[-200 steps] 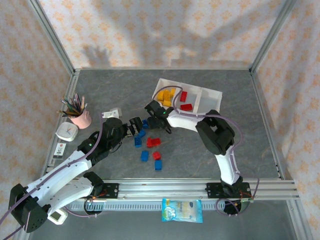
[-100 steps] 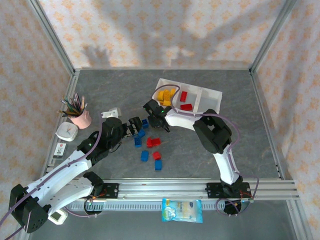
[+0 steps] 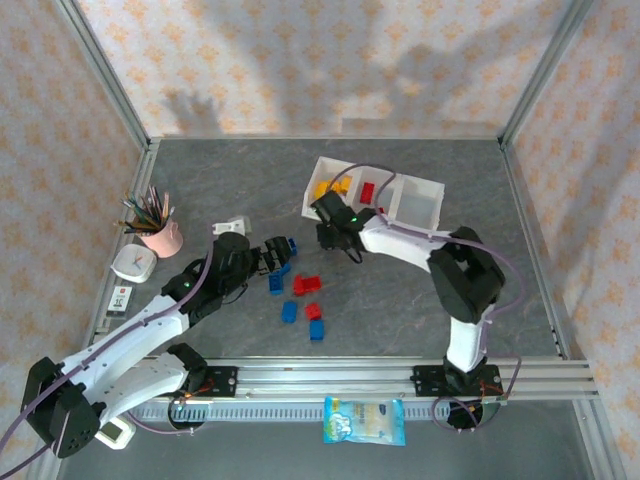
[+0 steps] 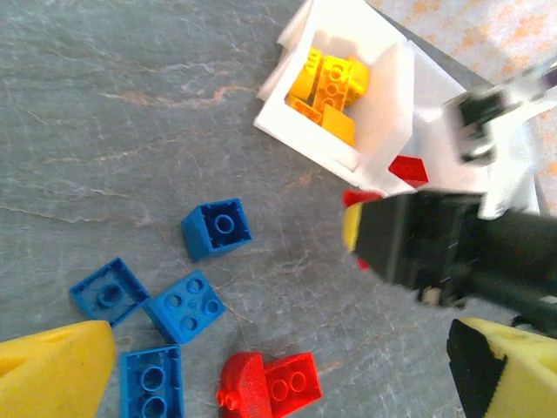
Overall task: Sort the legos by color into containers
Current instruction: Pick up the lego from the center of the table, then place the lego in the container.
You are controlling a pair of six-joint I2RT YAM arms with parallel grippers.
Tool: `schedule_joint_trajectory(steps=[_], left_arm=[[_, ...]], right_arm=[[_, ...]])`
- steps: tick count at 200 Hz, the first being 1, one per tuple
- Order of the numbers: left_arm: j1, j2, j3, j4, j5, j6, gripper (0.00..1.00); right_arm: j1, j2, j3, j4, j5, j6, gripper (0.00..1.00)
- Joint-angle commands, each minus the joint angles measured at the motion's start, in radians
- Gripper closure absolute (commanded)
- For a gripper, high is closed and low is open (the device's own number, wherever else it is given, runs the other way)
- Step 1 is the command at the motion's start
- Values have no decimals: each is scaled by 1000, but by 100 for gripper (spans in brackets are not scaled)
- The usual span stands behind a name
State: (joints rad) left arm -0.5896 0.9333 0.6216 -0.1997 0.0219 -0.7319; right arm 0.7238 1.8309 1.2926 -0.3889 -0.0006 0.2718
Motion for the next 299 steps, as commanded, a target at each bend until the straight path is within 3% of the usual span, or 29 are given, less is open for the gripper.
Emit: schedule_joint_trajectory(steps=[1,25,61,121,140,192,211,299], left_arm=[[-21,38,42,66,43,17,1],[-48,99,67,105,51,23,1],[-76,198,122,159,64,38,1],[-79,296,179,214,59,57,1],[-78,310,191,210,56,61,1],[-78,304,197,208,37,71,1],[-78,293,200,194,27,75,1],[-66,84,115,33,-78,46,1]], right_arm=[[-52,-86,-13,-37,32,53,71],[-130,-106,13,-51,81,69,71],[-227,-4,133,-64,129,52,71],[-301,228,365,-99,206,27,69],[-306,266,398,-103,219,20,65],[-305,239,402,-82,167,-2,48],[-296,202,396,-97,143,-4,48],[-71,-98,36,-44,46,11,35]])
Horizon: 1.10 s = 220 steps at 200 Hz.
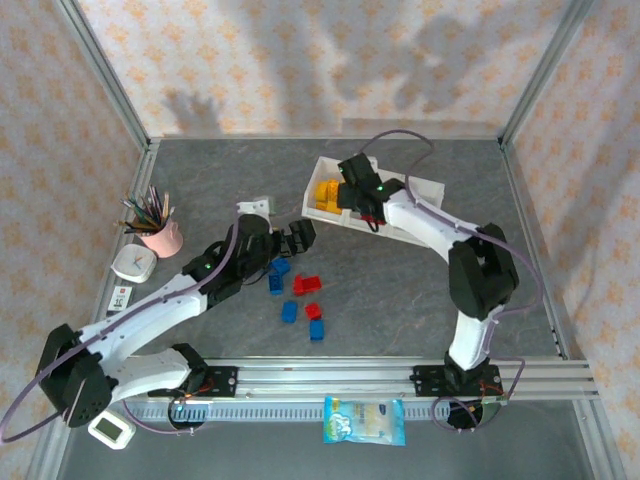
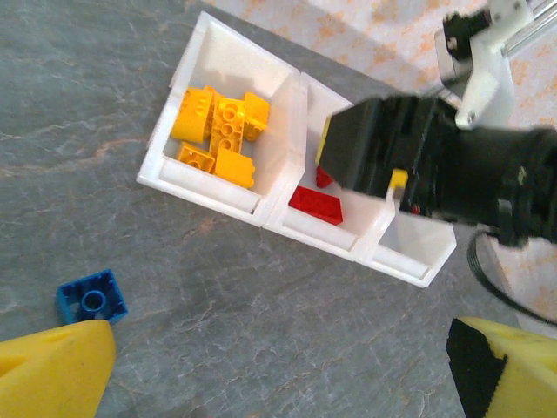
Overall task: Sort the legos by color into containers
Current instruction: Pick up the lego from the center of the table.
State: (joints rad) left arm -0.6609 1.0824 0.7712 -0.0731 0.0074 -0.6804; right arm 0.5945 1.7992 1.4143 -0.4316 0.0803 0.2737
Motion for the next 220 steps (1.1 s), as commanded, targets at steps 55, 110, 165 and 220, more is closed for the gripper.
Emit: schedule_joint_trajectory(steps=[55,110,165,220], left_arm=[[15,-218,-99,-212,-127,-65,1],[20,-336,-144,-304,-179,-118,1],[23,-393,-172,-367,-214,-163,1],[30,-445,-196,-410,-256,-187,1]], right_arm=[[232,-138,-240,8,-84,101,28],[380,-81,-239,18,-97,195,36],[459,-6,-184,-6,-82,242,46],[481,78,-122,-8,-78,238,50]])
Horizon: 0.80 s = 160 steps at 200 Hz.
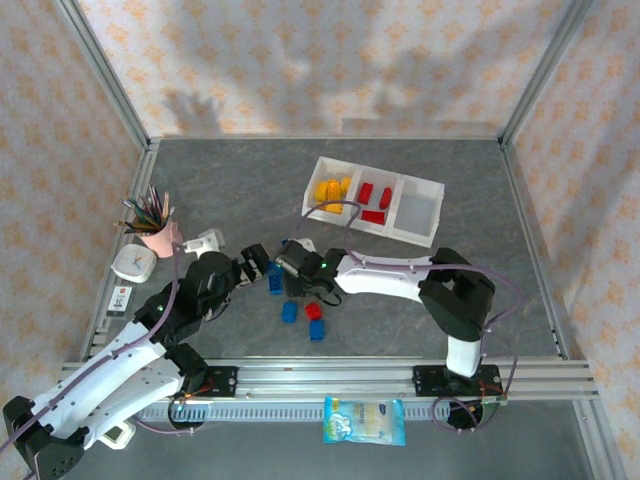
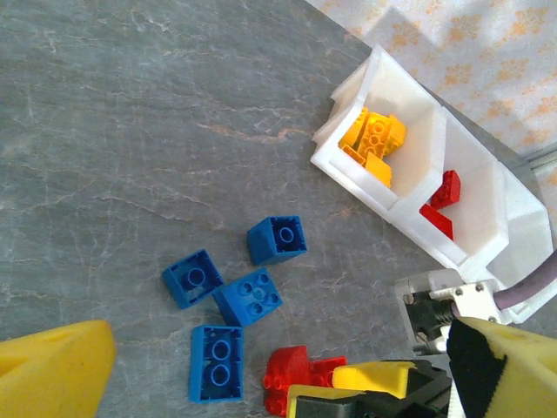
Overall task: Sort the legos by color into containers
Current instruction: Pick up the lego from the center of the table.
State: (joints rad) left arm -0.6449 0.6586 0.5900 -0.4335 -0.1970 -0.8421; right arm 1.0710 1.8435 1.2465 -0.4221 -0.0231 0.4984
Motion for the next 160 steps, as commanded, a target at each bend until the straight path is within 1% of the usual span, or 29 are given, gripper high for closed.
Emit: schedule_joint_trajectory(steps=[1,43,67,82,141,155,160], left_arm=[[14,-22,-15,-50,-52,-25,1],[23,-61,-32,-69,-88,-29,1],[28,-83,-47,-66,-81,-32,1],[29,-92,-49,-74,-79,-34,1],[31,-107,-64,-64,-67,-34,1],[31,-96,-64,-56,-59,-32,1],[31,-93,-64,-54,-57,-32,1]], right_arm=[[4,36,48,-19,26,14,50],[14,96,98,-35,36,0,56],[16,115,109,-43,41,1,59],[19,118,109,-40,41,0,63],[22,148,134,-76,81,-7,66],[23,155,140,-86,90,-9,66],[23,160,145,-96,95,-9,64]])
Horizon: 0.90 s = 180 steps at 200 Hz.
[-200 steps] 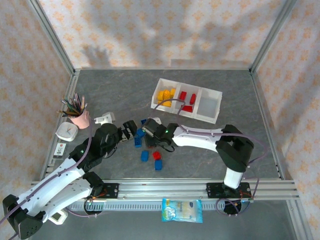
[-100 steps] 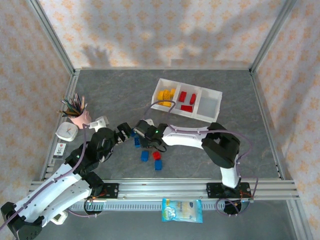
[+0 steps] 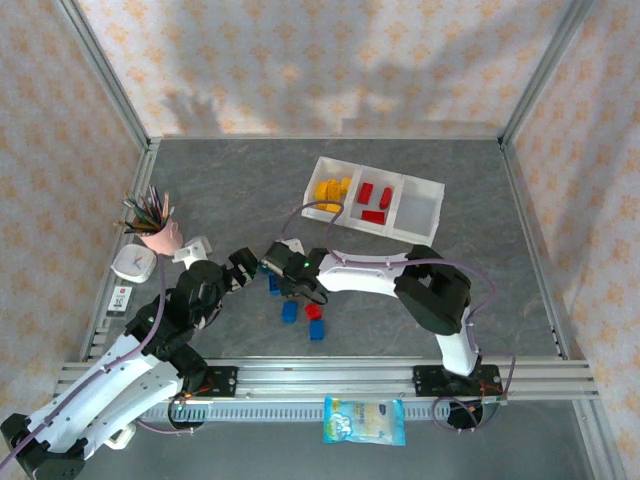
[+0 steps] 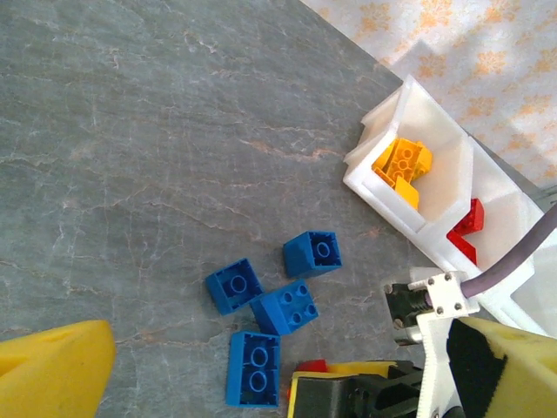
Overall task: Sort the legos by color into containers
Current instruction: Pick up the lego from the center of the table.
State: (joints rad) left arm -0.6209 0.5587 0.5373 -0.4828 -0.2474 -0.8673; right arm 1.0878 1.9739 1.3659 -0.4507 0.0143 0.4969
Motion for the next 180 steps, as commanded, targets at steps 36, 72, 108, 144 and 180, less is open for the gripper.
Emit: schedule_joint_trajectory(steps=[36,72,108,144,180], left_arm=[[9,12,-8,-3,-11,-7,1],[9,-8,-7,-26,-31,-19,1],[10,-34,-6,-48,-43,-29,1],[12,-49,-5,-65,-57,-33,1],[13,-60,-8,-74,-60,-38,1]], right_arm=[[10,11,31,-79,63,-8,60],[21,11,57,-113,82,-7,60],[32,22,81,-129,87,0,58],[41,44,101,-133,76,-6,59],[42,77,115,-138,61,-8,59]])
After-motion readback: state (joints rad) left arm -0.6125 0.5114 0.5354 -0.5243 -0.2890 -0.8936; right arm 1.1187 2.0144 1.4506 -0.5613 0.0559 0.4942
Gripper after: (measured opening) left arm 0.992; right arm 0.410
